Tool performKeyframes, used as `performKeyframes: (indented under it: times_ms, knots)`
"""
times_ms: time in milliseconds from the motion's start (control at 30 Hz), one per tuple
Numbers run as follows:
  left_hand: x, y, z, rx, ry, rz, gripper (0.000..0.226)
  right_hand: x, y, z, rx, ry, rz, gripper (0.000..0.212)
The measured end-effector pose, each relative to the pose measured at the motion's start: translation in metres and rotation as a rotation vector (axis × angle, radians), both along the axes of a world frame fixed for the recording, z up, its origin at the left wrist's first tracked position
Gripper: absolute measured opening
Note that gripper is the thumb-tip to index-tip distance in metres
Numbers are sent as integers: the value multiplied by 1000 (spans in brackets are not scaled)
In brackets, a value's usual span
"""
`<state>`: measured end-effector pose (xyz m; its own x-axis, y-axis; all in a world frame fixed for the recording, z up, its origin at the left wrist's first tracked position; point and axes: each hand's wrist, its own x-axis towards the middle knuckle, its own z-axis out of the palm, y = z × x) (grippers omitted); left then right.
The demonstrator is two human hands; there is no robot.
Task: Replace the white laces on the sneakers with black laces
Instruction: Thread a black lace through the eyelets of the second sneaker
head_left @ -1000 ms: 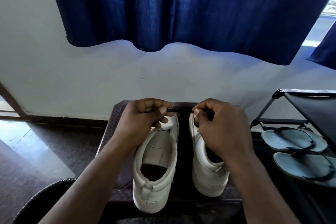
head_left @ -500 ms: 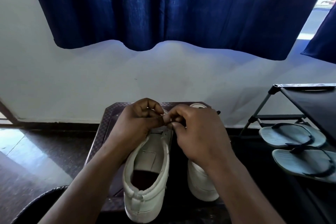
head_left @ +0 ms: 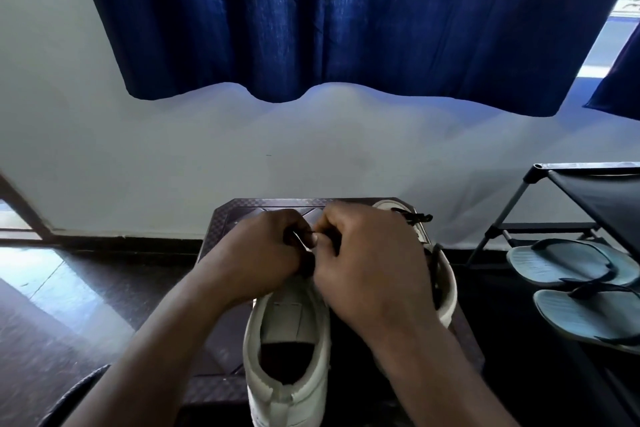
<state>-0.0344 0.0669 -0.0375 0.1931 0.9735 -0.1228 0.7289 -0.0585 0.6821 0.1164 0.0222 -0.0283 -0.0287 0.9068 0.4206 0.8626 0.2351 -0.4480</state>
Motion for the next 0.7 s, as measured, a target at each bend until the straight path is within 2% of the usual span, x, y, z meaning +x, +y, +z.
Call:
performKeyframes:
  times_ms: [100, 200, 367, 633, 700]
  knots:
    - [-12, -7, 0, -55, -130, 10, 22, -12, -3, -13, 14, -56, 30, 8]
    - [-18, -15, 0, -58, -203, 23, 34, -16, -3, -18, 46, 11, 37, 13]
    - [-25, -25, 0, -85, -278, 3, 33, -26, -5, -28, -26, 22, 24, 18]
    - [-46, -48, 20, -155, -145, -203, 56, -15, 0, -37, -113, 187, -13, 10]
    - [-49, -52, 18, -50, 107, -247, 65, -14, 1, -41, -125, 203, -19, 11]
